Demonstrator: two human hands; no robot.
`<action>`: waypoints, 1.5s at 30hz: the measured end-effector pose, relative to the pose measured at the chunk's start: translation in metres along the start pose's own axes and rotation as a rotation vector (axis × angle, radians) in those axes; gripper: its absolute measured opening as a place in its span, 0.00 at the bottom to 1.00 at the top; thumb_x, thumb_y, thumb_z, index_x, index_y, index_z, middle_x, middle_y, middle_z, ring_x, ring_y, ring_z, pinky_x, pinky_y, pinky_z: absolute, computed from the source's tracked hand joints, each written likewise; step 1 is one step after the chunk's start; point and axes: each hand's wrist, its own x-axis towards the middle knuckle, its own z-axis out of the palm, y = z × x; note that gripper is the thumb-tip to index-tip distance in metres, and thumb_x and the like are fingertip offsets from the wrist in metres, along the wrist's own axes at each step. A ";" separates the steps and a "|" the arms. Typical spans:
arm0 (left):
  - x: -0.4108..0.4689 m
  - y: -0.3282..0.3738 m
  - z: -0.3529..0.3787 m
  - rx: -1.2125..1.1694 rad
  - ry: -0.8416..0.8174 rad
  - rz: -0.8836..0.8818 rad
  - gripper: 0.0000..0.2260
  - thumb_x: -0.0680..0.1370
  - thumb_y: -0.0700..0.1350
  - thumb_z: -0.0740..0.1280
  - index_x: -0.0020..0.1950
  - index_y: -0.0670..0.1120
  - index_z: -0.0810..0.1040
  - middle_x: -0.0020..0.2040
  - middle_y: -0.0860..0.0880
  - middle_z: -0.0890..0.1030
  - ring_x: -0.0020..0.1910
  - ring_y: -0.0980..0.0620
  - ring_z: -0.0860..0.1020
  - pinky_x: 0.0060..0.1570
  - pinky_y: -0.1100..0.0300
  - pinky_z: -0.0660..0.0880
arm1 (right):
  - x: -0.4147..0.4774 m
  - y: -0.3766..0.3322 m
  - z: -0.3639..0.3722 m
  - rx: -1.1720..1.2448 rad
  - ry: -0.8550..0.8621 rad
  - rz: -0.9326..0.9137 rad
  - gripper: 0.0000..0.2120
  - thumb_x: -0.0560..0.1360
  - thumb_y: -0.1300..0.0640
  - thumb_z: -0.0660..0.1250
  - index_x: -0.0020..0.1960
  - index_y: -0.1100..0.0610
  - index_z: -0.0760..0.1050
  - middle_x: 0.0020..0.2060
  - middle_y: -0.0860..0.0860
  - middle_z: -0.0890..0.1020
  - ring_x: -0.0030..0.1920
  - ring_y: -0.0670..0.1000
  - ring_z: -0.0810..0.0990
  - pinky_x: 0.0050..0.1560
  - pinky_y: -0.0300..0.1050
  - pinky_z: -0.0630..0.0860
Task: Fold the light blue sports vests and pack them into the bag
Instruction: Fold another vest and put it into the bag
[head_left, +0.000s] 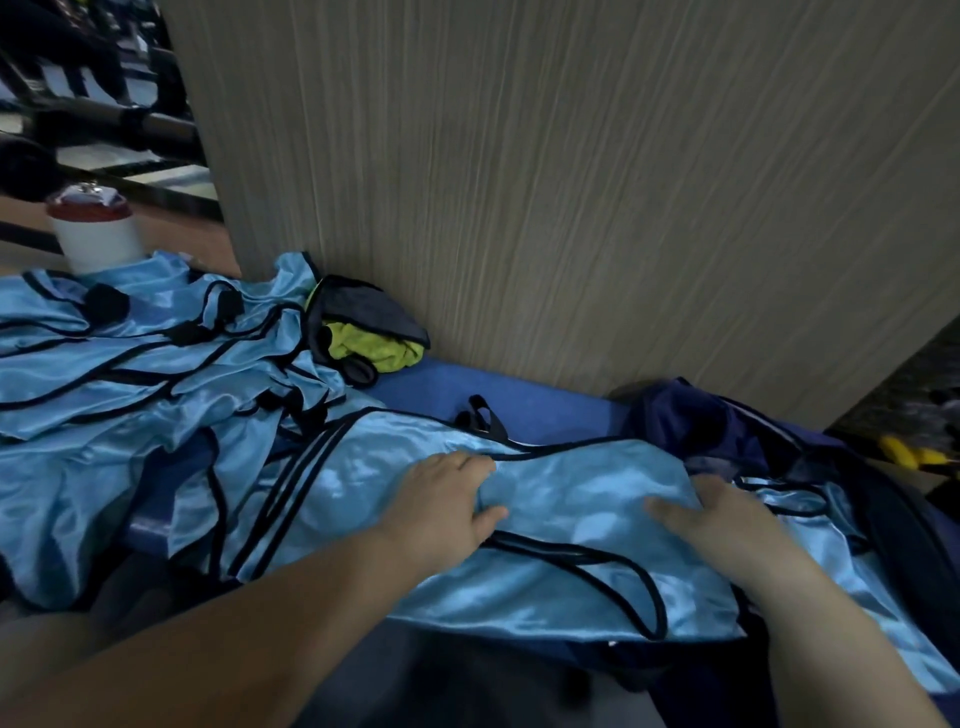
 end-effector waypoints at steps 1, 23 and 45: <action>0.000 0.000 0.002 -0.018 -0.009 0.029 0.23 0.80 0.58 0.61 0.73 0.51 0.67 0.69 0.53 0.70 0.68 0.51 0.67 0.67 0.61 0.58 | 0.000 0.001 0.002 -0.032 -0.026 0.002 0.21 0.73 0.40 0.69 0.58 0.53 0.75 0.51 0.49 0.81 0.51 0.52 0.79 0.49 0.48 0.74; -0.014 -0.059 -0.053 -0.894 -0.169 -0.395 0.29 0.77 0.69 0.55 0.73 0.55 0.67 0.68 0.58 0.71 0.68 0.56 0.67 0.68 0.55 0.64 | -0.021 -0.113 0.041 1.104 -0.239 -0.187 0.14 0.77 0.65 0.63 0.63 0.60 0.74 0.47 0.60 0.80 0.44 0.57 0.79 0.45 0.50 0.77; -0.023 -0.082 -0.067 -0.092 -0.002 -0.334 0.34 0.78 0.46 0.65 0.78 0.50 0.50 0.75 0.46 0.58 0.70 0.44 0.64 0.63 0.53 0.67 | -0.012 -0.110 0.099 -0.258 0.046 -0.572 0.21 0.80 0.49 0.63 0.72 0.48 0.69 0.67 0.45 0.71 0.69 0.48 0.64 0.69 0.39 0.60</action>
